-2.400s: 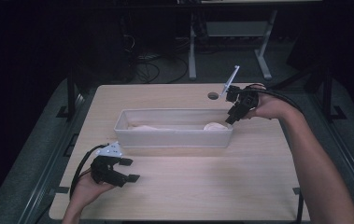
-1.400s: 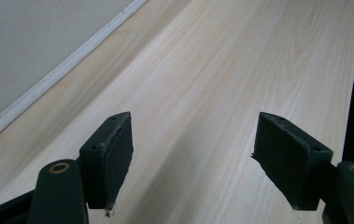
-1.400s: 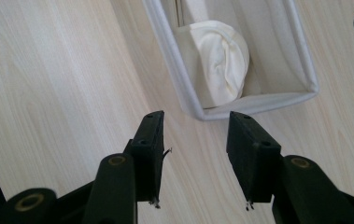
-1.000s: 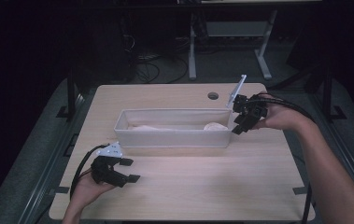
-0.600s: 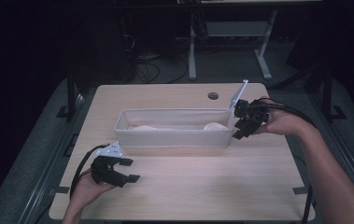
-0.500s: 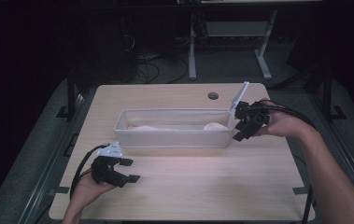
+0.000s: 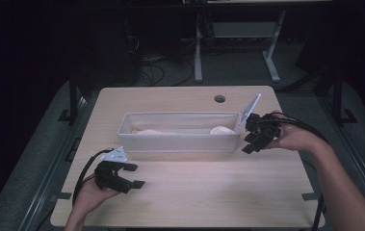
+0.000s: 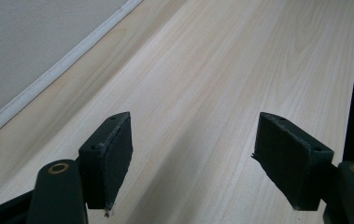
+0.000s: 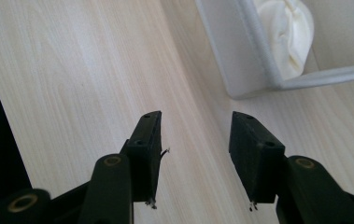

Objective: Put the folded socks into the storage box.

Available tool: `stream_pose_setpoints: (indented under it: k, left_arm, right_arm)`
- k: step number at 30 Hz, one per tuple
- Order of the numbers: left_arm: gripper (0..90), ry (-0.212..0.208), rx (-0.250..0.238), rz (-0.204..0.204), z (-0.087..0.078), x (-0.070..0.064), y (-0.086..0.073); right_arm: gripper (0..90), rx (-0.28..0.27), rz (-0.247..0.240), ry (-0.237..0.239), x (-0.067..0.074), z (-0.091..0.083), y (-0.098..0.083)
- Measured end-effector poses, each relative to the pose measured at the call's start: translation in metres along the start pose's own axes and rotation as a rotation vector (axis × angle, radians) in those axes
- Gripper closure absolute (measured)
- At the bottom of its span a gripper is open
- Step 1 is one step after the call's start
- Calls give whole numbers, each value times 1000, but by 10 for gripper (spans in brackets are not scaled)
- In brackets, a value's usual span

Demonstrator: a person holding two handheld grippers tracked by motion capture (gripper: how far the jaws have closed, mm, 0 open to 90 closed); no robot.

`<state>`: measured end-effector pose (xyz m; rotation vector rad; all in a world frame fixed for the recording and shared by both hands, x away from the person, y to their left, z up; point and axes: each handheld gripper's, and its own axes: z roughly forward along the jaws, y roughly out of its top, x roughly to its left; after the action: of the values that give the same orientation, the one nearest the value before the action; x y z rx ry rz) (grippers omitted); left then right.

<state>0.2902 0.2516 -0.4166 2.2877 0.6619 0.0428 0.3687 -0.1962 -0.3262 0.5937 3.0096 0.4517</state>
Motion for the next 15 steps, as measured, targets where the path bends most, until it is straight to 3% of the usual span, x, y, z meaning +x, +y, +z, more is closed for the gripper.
stream_pose_setpoints:
  k: [15]
  left_arm:
    - [273,4,-2,2,-1,0,0]
  right_arm:
    - [532,-7,10,26,5,14,-9]
